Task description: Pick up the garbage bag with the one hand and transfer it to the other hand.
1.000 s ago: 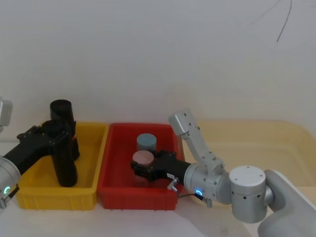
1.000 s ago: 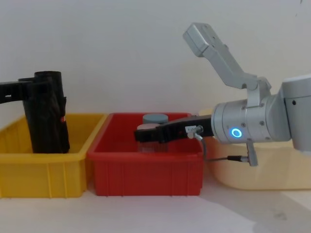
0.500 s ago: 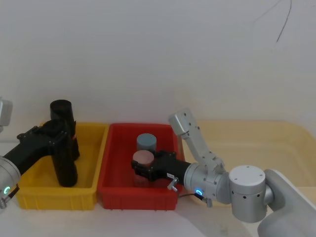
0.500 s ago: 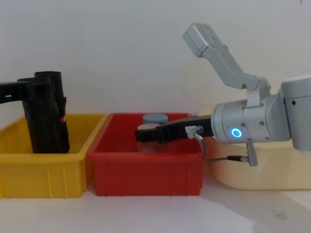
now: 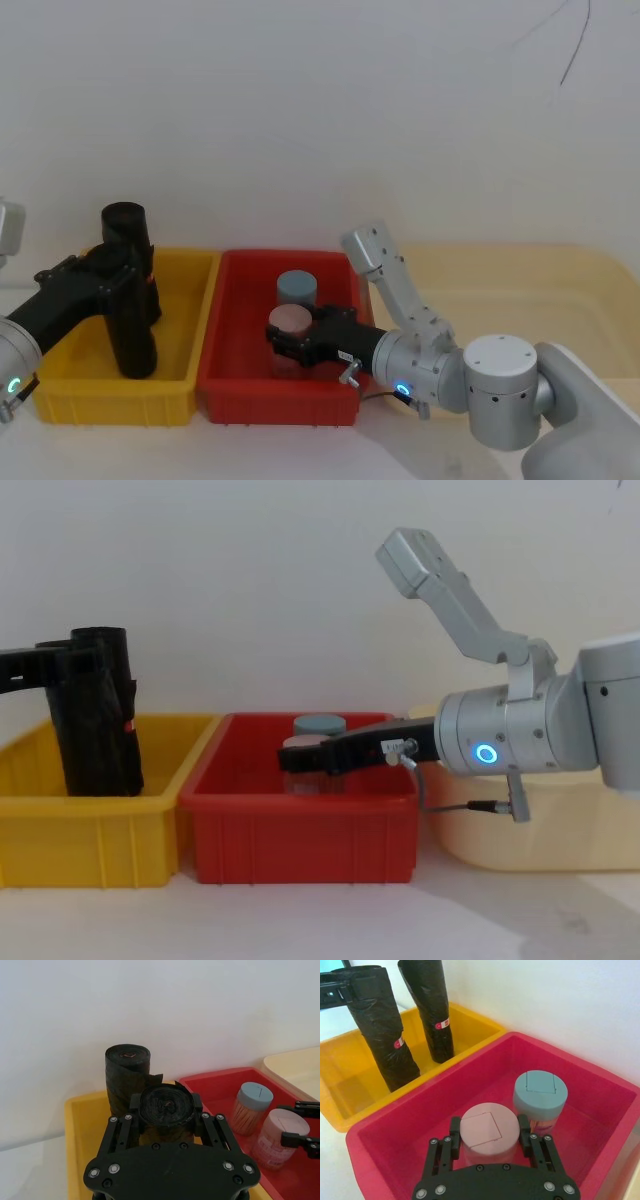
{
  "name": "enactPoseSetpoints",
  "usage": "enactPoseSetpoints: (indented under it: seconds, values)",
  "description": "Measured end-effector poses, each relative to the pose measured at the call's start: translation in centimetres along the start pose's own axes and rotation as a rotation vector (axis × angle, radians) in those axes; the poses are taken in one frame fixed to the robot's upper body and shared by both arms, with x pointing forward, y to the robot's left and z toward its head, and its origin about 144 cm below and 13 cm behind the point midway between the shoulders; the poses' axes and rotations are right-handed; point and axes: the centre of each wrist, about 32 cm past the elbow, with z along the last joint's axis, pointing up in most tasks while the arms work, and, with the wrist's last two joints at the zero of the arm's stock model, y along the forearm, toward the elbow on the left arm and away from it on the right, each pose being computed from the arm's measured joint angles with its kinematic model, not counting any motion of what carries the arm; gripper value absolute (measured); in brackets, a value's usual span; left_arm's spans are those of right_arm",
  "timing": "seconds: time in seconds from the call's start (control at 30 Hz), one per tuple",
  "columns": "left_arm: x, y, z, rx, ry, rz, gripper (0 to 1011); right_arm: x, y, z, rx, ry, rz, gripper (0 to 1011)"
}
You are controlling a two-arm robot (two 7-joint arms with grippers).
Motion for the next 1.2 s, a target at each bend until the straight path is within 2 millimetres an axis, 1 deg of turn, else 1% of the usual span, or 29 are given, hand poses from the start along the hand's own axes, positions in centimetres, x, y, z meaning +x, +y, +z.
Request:
enactPoseSetpoints:
  seconds: [0.33, 0.57, 0.77, 0.8, 0.83, 0.87, 0.9, 0.93, 1.0, 1.03, 1.07, 1.13, 1.2]
  values:
    - [0.0, 0.0, 0.0, 0.000, -0.001, 0.000, 544, 0.0, 0.0, 0.0, 0.000, 0.001, -0.001, 659]
    - [0.0, -0.3, 1.0, -0.033, -0.021, -0.006, 544, 0.1, -0.4, 0.5, 0.033, 0.005, -0.004, 658]
    - [-0.1, -0.8, 2.9, -0.087, -0.052, -0.019, 544, 0.2, -1.1, 1.7, 0.106, 0.001, -0.014, 658]
    - [-0.1, -1.0, 3.5, -0.104, -0.061, -0.025, 544, 0.2, -1.3, 1.9, 0.117, 0.000, -0.017, 658]
    - [-0.1, -1.0, 3.5, -0.104, -0.061, -0.025, 544, 0.3, -1.4, 2.1, 0.128, -0.002, -0.019, 658]
    - [-0.1, -1.2, 4.2, -0.123, -0.071, -0.031, 544, 0.3, -1.6, 2.5, 0.148, -0.005, -0.024, 659]
    - [-0.1, -1.3, 4.4, -0.130, -0.075, -0.034, 544, 0.5, -2.0, 3.0, 0.171, -0.010, -0.031, 658]
    - [-0.1, -1.6, 5.2, -0.150, -0.087, -0.042, 544, 0.5, -2.1, 3.1, 0.182, -0.013, -0.035, 658]
    - [-0.2, -1.8, 5.8, -0.167, -0.096, -0.050, 544, 0.6, -2.4, 3.6, 0.201, -0.019, -0.042, 658]
    - [-0.2, -2.1, 6.5, -0.184, -0.106, -0.060, 544, 0.8, -2.8, 4.0, 0.224, -0.026, -0.053, 659]
    - [-0.3, -2.3, 6.9, -0.196, -0.113, -0.066, 544, 0.8, -2.8, 4.0, 0.224, -0.026, -0.053, 659]
    - [-0.4, -2.7, 7.6, -0.215, -0.122, -0.077, 544, 1.1, -3.6, 4.9, 0.265, -0.042, -0.080, 659]
    - [-0.5, -3.5, 8.8, -0.245, -0.136, -0.098, 544, 1.3, -3.9, 5.2, 0.281, -0.049, -0.094, 659]
